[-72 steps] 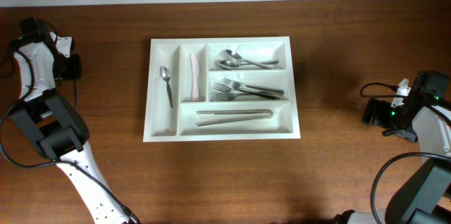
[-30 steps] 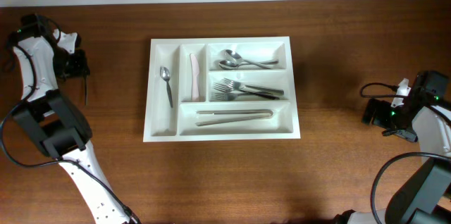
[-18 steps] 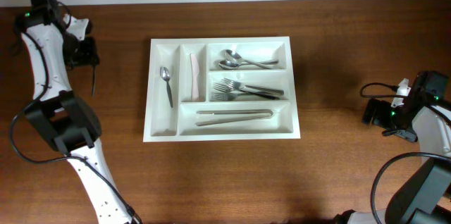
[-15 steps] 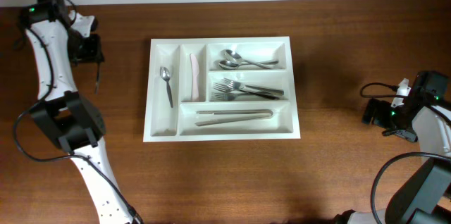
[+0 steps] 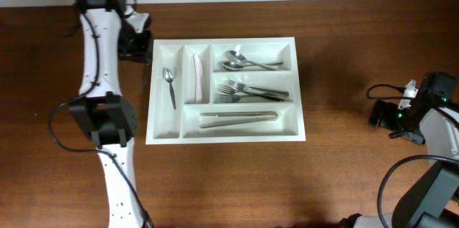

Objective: Pack container
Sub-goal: 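Lower the spoon into the left compartment beside the first spoon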

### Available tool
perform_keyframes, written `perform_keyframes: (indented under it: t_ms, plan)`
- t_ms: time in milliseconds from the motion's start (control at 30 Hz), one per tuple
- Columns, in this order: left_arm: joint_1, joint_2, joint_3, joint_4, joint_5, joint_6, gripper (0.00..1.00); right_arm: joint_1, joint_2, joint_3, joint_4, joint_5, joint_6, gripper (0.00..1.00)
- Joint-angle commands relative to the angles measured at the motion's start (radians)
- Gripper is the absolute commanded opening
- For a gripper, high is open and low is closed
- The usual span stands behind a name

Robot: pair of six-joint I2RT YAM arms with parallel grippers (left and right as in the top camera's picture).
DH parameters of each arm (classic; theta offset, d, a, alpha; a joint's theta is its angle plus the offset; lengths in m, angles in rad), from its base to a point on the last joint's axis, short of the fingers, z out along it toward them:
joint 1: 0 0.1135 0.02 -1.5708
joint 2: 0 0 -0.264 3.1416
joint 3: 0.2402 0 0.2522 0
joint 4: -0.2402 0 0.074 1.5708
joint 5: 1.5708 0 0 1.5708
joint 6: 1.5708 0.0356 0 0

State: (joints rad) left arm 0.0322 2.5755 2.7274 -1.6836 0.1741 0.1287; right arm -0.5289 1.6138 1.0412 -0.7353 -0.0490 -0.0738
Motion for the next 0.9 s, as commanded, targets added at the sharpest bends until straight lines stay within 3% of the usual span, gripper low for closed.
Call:
perform_keyframes:
  t_ms: [0,300,867]
  plan:
    - [-0.066,0.003,0.016,-0.004,0.018,-0.099,0.15,-0.002,-0.017,-0.002,0.000,0.009,0.011,0.99]
    - [-0.162,0.003,0.016,0.001,0.013,-0.197,0.15,-0.002,-0.017,-0.002,0.000,0.009,0.011,0.99]
    - [-0.120,0.011,0.014,0.063,-0.074,-0.196,0.16,-0.002,-0.017,-0.002,0.000,0.009,0.011,0.99]
